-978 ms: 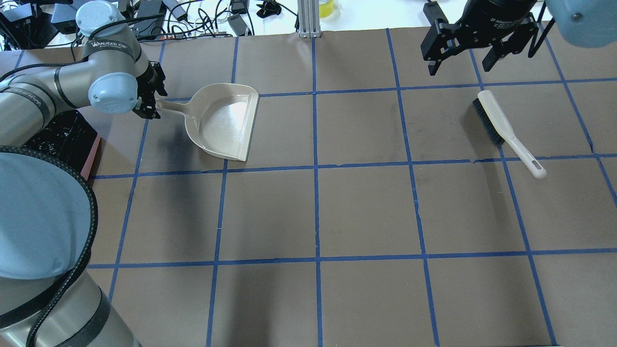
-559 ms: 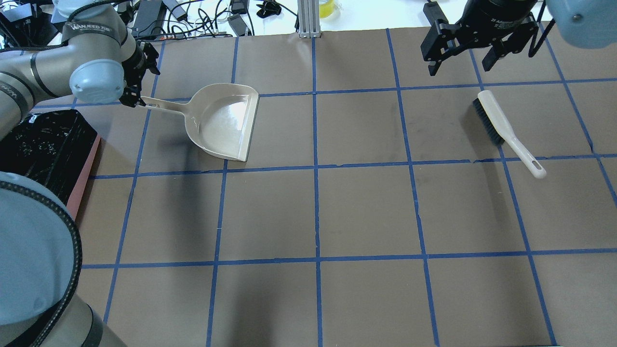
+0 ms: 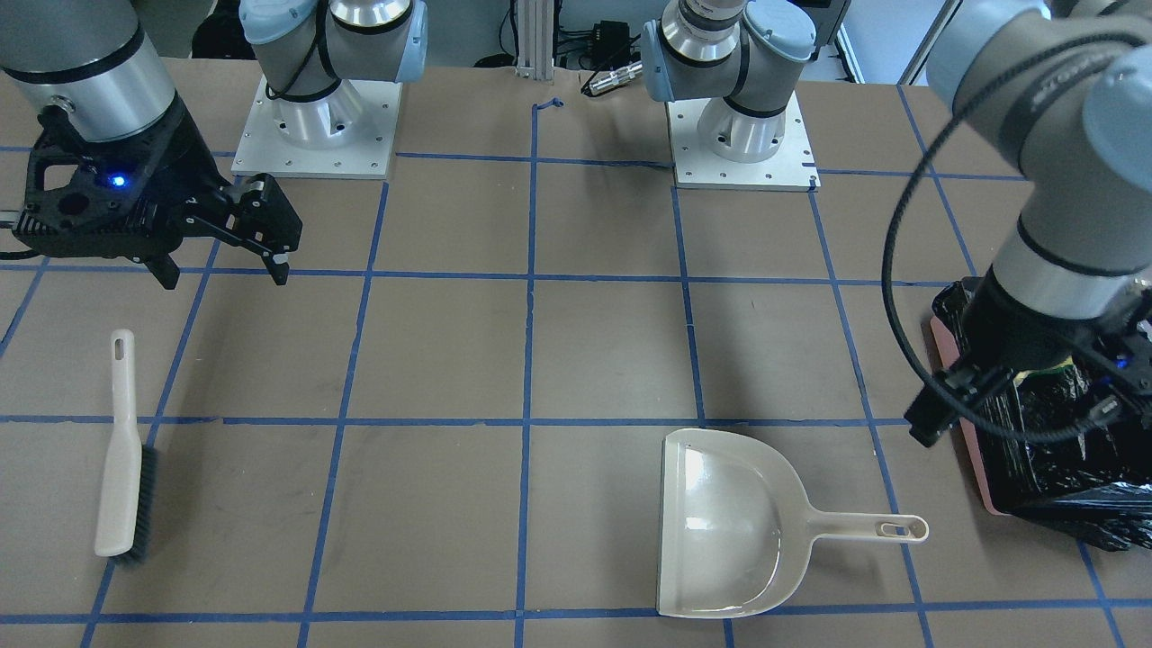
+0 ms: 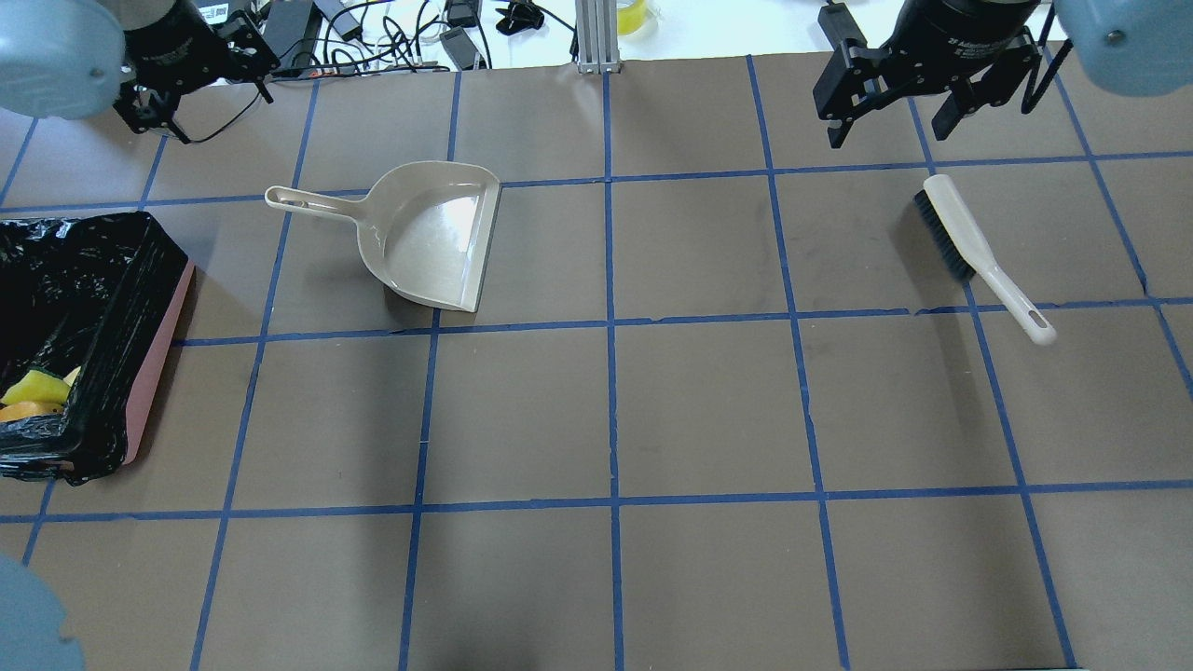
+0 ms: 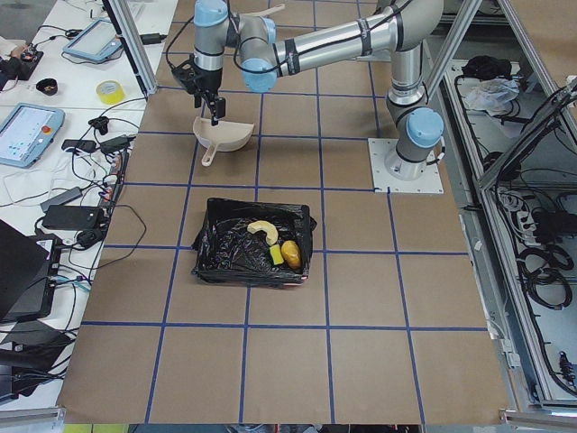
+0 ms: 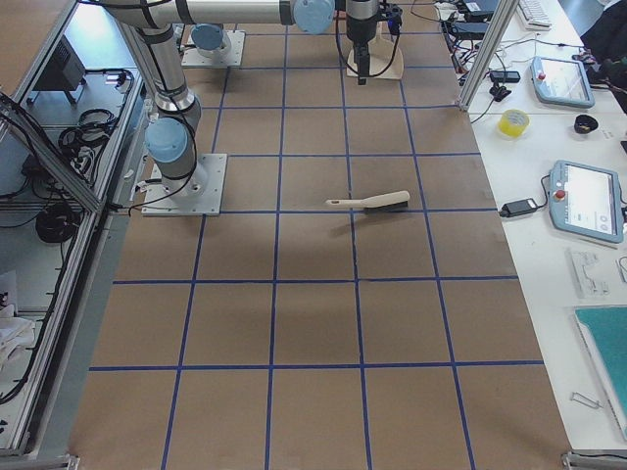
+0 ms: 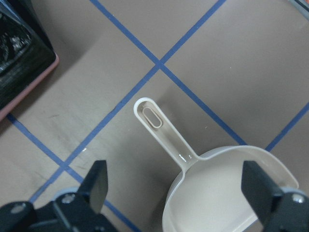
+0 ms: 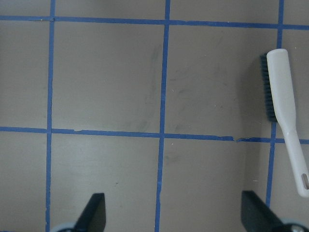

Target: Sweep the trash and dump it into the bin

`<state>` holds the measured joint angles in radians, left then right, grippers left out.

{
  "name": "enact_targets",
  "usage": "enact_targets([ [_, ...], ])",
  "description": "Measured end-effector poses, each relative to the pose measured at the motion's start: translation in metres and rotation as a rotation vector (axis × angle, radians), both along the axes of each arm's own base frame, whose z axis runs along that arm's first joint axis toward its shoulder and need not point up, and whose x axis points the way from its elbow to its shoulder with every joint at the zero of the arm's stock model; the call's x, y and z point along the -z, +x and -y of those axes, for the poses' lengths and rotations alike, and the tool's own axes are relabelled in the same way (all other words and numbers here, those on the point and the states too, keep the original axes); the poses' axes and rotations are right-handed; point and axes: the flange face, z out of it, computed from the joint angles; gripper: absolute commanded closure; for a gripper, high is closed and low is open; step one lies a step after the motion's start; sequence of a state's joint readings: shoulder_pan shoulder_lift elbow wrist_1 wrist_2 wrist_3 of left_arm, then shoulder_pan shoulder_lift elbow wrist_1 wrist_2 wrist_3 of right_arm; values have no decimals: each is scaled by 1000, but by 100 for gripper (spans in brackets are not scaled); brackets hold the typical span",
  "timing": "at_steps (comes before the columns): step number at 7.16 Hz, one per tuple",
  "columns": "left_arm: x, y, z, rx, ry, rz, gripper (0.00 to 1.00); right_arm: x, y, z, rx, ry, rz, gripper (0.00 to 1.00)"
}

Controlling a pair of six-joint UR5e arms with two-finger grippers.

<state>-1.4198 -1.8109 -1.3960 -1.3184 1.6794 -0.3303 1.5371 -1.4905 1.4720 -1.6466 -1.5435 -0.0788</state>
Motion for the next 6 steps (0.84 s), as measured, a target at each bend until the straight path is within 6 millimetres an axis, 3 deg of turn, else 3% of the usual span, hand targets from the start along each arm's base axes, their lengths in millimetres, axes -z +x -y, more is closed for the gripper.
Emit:
enact_targets([
  [1,-14,-38,-25,91,35,-7,0,6,0,-3,0,12,-1,0],
  [2,-14,-76,-45,167,52,-10,0,11,0,-6,0,23,-3,0],
  [3,-12,-99,-56,233,52,-15,0,14,-1,-8,1,28,-3,0],
  [4,-14,-111,-66,275,56,-25,0,14,-1,-9,1,29,-2,0],
  [6,-19,-113,-81,341,99,-50,0,15,-1,-9,2,29,-3,0],
])
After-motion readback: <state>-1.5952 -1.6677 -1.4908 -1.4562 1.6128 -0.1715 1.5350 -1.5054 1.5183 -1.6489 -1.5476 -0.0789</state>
